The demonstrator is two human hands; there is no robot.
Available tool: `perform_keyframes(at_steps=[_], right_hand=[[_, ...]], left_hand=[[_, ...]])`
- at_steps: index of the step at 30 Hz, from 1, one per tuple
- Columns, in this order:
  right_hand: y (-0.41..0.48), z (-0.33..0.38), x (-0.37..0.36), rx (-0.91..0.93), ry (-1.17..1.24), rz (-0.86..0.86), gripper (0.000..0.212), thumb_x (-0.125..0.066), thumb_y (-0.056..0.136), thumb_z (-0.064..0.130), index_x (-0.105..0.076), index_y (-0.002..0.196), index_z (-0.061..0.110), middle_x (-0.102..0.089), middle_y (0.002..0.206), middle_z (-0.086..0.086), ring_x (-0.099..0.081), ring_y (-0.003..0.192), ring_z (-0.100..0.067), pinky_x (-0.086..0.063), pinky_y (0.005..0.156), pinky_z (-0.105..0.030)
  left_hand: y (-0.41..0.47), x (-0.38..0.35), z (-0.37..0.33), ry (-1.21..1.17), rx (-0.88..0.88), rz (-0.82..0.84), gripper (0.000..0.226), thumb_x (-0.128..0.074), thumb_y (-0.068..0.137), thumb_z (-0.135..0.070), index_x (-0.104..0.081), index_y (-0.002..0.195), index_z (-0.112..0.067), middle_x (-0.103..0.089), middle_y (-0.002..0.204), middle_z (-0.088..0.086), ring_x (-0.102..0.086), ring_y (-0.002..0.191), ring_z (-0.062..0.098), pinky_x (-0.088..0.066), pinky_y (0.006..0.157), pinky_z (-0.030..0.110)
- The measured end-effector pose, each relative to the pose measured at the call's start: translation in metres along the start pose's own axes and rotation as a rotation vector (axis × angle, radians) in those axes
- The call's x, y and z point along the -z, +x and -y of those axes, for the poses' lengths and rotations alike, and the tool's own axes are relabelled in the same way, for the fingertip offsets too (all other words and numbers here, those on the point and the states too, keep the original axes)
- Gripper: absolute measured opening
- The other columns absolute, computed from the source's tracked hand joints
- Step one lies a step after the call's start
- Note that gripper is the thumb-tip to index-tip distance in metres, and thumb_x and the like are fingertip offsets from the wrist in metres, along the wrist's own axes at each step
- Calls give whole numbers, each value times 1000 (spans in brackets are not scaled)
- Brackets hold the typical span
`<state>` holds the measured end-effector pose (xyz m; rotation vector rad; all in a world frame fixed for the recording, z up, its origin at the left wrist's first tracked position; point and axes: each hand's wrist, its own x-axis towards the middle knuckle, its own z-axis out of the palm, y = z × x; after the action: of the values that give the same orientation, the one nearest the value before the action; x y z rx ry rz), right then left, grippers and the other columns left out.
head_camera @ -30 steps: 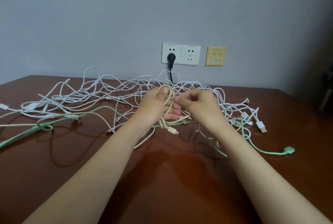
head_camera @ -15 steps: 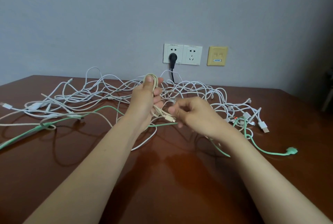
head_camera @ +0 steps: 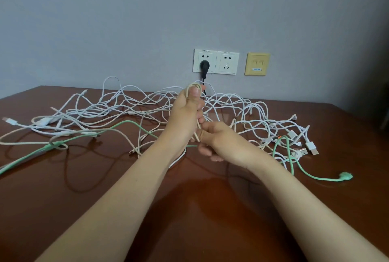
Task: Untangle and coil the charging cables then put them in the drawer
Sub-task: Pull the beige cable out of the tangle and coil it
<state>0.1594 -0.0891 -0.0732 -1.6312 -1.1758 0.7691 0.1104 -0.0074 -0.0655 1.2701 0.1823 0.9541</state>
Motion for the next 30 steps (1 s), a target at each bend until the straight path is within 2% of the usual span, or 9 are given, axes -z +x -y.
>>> perform_keyframes(at_steps=[4,7,13,17,19,22,24,26,30], right_hand=[[2,-1,-3,74,-181,-189,37,-40,100,22,-41,63,15,-38,48,7,-36,37,-2,-26,45,-14],[0,1,-8,139,-394,-293,40,-40,99,25,-39,59,21,-40,56,10,-43,63,-13,-31,61,-26],[-1,-1,-5,190,-574,-338,26,-38,99,28,-44,75,20,-50,84,0,-52,95,-29,-41,84,-37],[-1,1,-2,155,-417,-272,42,-42,98,27,-44,57,20,-50,58,11,-50,63,-4,-37,67,-30],[-5,5,6,114,-418,-234,50,-44,96,33,-48,48,18,-52,44,11,-47,47,-2,-37,62,-30],[-12,9,14,94,-581,-308,39,-49,82,42,-57,53,19,-58,52,3,-52,58,-11,-41,68,-32],[-12,8,11,122,-641,-379,26,-52,69,45,-62,71,21,-59,64,5,-53,70,-17,-42,70,-31],[-9,6,8,126,-548,-382,35,-53,57,42,-60,86,23,-63,76,7,-57,73,-18,-48,76,-36],[-8,10,25,172,84,-238,36,-61,60,27,-59,95,25,-65,74,14,-62,71,-6,-48,74,-34]], left_hand=[[1,4,-2,34,-28,60,16,-38,99,-18,-52,93,-22,-38,53,-12,-35,40,-1,-36,48,15],[3,5,-2,27,-4,63,18,-38,99,-18,-54,91,-20,-40,50,-12,-40,47,3,-39,54,19],[2,4,-7,-86,207,81,38,-34,100,-28,-48,70,-9,-44,44,-4,-54,44,10,-47,48,16],[-1,5,-11,-179,251,146,39,-29,101,-30,-39,67,-13,-35,37,-8,-54,42,9,-48,52,19],[0,6,-11,-167,222,123,39,-29,101,-29,-38,67,-13,-30,36,-9,-43,35,5,-42,44,15],[0,6,-10,-24,160,110,37,-31,101,-23,-38,67,-12,-31,35,-9,-25,31,-1,-21,34,10],[-2,3,-9,128,150,154,37,-32,101,-24,-38,66,-13,-29,34,-10,-22,30,0,-19,33,11],[-4,2,-8,210,164,177,38,-32,101,-27,-39,66,-13,-28,34,-11,-23,30,1,-21,33,13],[-6,5,-7,449,149,228,30,-40,98,-32,-50,75,-16,-35,38,-12,-30,29,0,-31,41,19]])
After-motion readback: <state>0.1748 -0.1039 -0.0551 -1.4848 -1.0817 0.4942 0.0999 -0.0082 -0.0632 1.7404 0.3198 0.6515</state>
